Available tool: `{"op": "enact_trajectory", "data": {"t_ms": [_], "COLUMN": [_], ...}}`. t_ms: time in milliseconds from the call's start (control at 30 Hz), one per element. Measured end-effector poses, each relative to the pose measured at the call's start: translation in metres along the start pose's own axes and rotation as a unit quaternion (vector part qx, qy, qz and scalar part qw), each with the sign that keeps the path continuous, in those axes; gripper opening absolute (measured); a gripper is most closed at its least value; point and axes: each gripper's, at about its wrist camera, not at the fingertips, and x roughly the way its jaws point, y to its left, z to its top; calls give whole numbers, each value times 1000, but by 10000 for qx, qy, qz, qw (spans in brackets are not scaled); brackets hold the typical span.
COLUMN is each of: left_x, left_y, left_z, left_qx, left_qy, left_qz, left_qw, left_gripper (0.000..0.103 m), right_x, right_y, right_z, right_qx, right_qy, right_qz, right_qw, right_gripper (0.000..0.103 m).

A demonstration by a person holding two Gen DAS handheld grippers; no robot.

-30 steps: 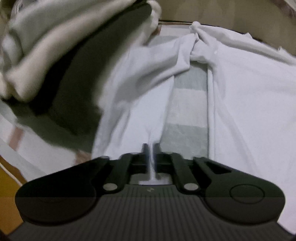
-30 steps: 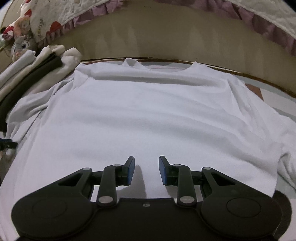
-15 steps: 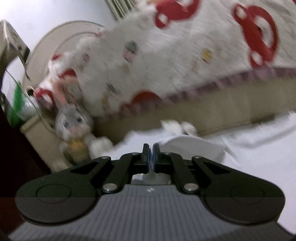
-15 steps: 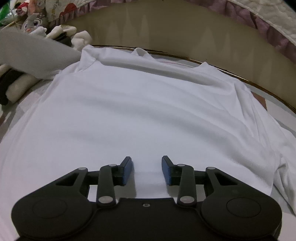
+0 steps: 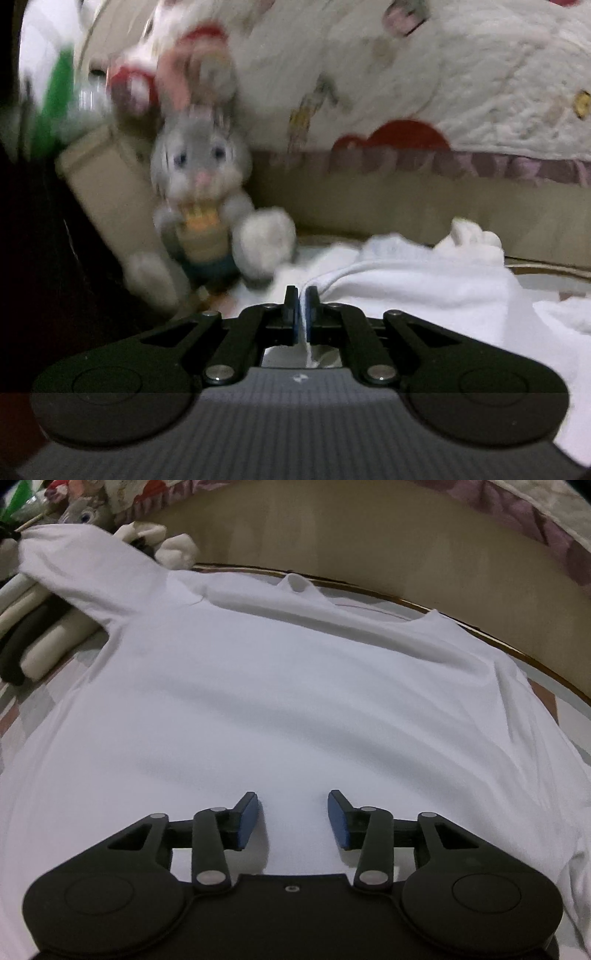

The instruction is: Fold clothes

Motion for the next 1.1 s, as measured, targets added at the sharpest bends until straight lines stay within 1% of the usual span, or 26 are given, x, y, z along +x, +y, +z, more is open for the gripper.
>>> {"op": "enact_trajectory", "data": {"t_ms": [33,133,167,200,233,267,300,333,367,433,467,533,567,600,667,700,767,800,867,900,933,1000,1033,1067,1100], "left_x": [7,28,35,29,16,1,-16,-34,-48,-67,-74,-83,-85,-85,-76,-68,-41,-25,8,21,32,53,64,75,80], "left_y": [5,22,27,23,12,2,-6,-12,-19,-42,-57,-98,-122,-146,-191,-214,-263,-288,-340,-359,-375,-408,-424,-441,-448], "left_z": [-5,-20,-25,-26,-27,-27,-29,-30,-30,-32,-33,-38,-41,-44,-46,-48,-47,-47,-47,-49,-50,-53,-55,-57,-59], "left_qx": [-173,-691,-863,-689,-293,23,157,101,-9,-64,-38,217,357,495,644,695,798,871,1033,1123,1216,1401,1493,1585,1623], "left_qy": [100,401,501,513,340,92,-167,-351,-435,-482,-475,-455,-459,-470,-368,-295,-37,128,481,612,722,944,1054,1164,1212], "left_qz": [2,8,11,378,858,1064,976,704,384,-386,-774,-1439,-1793,-2159,-2739,-3006,-3490,-3651,-3904,-3912,-3871,-3785,-3741,-3697,-3623], "left_qw": [9998,9968,9950,9956,9953,9943,9950,9969,9983,9981,9959,9883,9821,9740,9589,9508,9337,9268,9136,9114,9111,9100,9092,9081,9098], "left_gripper": [5,10,17,22,25,31,36,37,38,38,38,40,42,42,42,42,42,42,42,42,42,42,42,42,42], "right_x": [0,1,0,-2,-4,-7,-9,-13,-18,-34,-43,-61,-69,-74,-72,-67,-53,-48,-47,-48,-48,-44,-42,-40,-40], "right_y": [0,-1,-1,-3,-5,-7,-9,-10,-11,-16,-19,-26,-30,-33,-41,-47,-66,-76,-98,-110,-121,-139,-148,-155,-159], "right_z": [1,3,4,6,8,12,19,28,40,70,85,119,135,151,173,182,189,190,183,177,171,161,156,152,149], "right_qx": [-8,-34,-14,56,143,227,245,177,65,-54,-61,-11,-51,-148,-507,-620,-557,-484,-311,-236,-169,14,137,249,299], "right_qy": [9,34,24,-28,-91,-110,-60,12,75,228,309,510,626,757,970,1043,1019,951,713,569,419,273,246,273,320], "right_qz": [16,65,91,127,157,193,228,213,149,93,88,141,171,189,145,50,-287,-399,-349,-327,-379,-571,-660,-705,-709], "right_qw": [10000,10000,10000,9999,9997,9995,9994,9996,9998,9997,9995,9986,9979,9968,9939,9926,9928,9935,9964,9976,9983,9980,9974,9968,9965], "right_gripper": [49,49,49,49,49,49,49,49,49,49,49,49,49,49,49,49,49,49,47,46,46,42,32,19,19]}}
